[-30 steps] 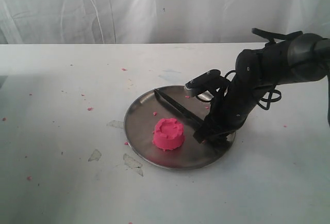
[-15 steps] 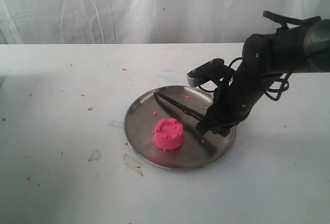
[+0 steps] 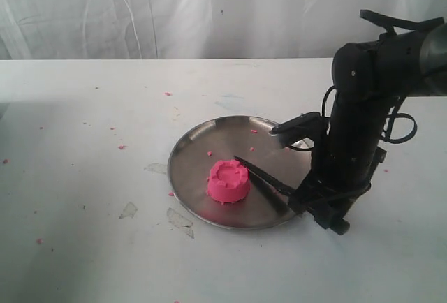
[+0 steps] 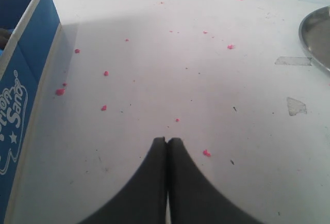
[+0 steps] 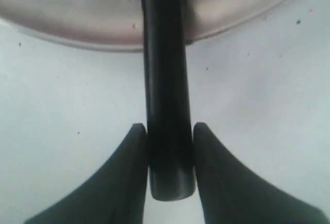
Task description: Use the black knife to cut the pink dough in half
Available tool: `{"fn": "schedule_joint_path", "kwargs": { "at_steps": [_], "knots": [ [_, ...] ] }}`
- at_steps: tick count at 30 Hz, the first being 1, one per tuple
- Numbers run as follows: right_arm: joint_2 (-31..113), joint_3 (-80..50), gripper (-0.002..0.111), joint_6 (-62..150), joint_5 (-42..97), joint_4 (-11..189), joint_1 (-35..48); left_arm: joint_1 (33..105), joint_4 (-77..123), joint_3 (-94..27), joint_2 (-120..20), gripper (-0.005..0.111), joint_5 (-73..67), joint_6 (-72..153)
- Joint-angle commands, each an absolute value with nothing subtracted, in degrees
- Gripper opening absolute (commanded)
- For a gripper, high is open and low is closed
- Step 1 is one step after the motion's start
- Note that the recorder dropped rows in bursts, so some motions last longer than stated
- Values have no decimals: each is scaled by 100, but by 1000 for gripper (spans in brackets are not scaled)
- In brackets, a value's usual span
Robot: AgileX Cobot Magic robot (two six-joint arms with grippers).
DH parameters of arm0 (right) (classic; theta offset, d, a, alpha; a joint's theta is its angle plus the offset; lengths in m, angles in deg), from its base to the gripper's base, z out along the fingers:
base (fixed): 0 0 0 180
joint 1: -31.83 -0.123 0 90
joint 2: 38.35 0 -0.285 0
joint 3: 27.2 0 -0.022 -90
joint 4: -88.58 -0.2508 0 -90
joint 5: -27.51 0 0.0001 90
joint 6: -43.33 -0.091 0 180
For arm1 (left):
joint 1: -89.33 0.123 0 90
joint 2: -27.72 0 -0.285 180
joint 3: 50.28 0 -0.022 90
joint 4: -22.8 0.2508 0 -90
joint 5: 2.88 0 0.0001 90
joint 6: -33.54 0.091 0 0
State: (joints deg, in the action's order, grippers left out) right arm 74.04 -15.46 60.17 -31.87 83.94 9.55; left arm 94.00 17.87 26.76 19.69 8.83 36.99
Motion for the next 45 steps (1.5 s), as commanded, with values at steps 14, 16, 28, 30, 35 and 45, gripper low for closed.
{"fn": "schedule_joint_path", "kwargs": {
  "at_steps": [14,16,28,30,35,45],
  "knots": [
    [7361,-1441,0,5727,-2804,8421,957,9363,1743,2693,1993,0,871,3698],
    [7361,-1441,0,5727,-2784,8421,957,9363,1743,2693,1993,0,871,3698],
    [7396,-1328,17,5727,-2749,8421,957,9363,1743,2693,1993,0,871,3698],
    [7396,-1328,21,5727,-2726,8411,957,9363,1743,2693,1993,0,871,3698],
    [7396,-1328,28,5727,-2686,8411,957,9363,1743,2693,1993,0,871,3698],
    [7396,-1339,39,5648,-2608,8411,957,9363,1743,2693,1993,0,871,3698]
  ]
}}
